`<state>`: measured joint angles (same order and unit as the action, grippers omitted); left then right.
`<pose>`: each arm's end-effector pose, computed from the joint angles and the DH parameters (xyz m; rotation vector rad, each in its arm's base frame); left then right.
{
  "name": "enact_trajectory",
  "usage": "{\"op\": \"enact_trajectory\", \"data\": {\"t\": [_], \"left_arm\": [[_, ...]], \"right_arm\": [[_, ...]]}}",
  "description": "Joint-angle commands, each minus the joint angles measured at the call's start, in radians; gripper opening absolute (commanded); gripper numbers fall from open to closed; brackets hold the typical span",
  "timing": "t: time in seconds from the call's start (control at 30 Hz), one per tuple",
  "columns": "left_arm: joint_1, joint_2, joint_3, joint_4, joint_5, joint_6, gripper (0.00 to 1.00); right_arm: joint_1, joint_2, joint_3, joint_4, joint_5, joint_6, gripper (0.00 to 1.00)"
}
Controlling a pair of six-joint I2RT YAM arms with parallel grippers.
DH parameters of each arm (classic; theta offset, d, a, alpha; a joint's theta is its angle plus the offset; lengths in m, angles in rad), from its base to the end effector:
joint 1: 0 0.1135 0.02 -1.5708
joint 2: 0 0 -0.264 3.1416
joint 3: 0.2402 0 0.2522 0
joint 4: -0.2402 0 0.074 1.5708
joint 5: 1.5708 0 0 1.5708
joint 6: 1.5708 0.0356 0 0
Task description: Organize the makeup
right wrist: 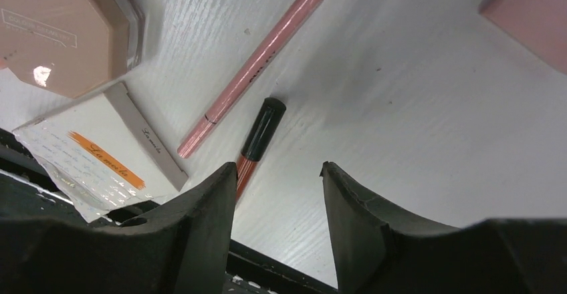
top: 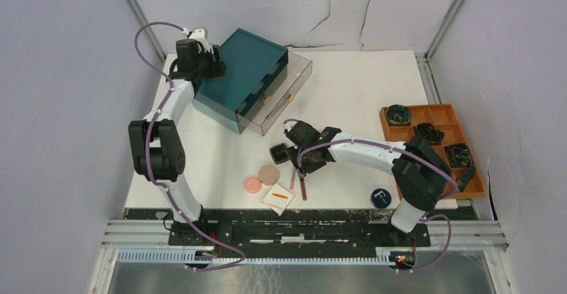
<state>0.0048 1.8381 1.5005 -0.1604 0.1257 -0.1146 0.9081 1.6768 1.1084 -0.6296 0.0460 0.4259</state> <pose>0.4368 -0.0024 0.2914 -0.0462 2.0699 -0.1975 0.2022 0.2564 0.1927 -0.6585 2.7292 0.2768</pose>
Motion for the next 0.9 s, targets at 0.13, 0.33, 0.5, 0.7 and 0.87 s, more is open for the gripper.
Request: {"op": "enact_trajectory", "data": {"t": [0.13, 0.33, 0.5, 0.7, 0.87], "left_arm": [[0.006, 0.035, -0.033, -0.128, -0.011, 0.0, 0.75], [0.006, 0.027, -0.036, -0.127, -0.011, 0.0, 0.75], [0.007, 0.029, -0.039, -0.126, -0.017, 0.001, 0.75], [0.008, 0.03, -0.037, -0.125, -0.017, 0.001, 0.75], [0.014, 0.028, -0.039, -0.125, -0.02, 0.001, 0.75]], "right_arm": [[0.014, 0.081, -0.006, 0.095, -0.013, 0.039, 0.54], [0.014, 0.104, -0.03, 0.099, 0.006, 0.025, 0.47], [0.013, 0.107, -0.04, 0.096, 0.01, 0.024, 0.26], [0.013, 0.025, 0.02, 0.006, 0.091, 0.002, 0.12], [0.003, -0.052, 0.256, -0.104, 0.159, -0.057, 0.11]]}}
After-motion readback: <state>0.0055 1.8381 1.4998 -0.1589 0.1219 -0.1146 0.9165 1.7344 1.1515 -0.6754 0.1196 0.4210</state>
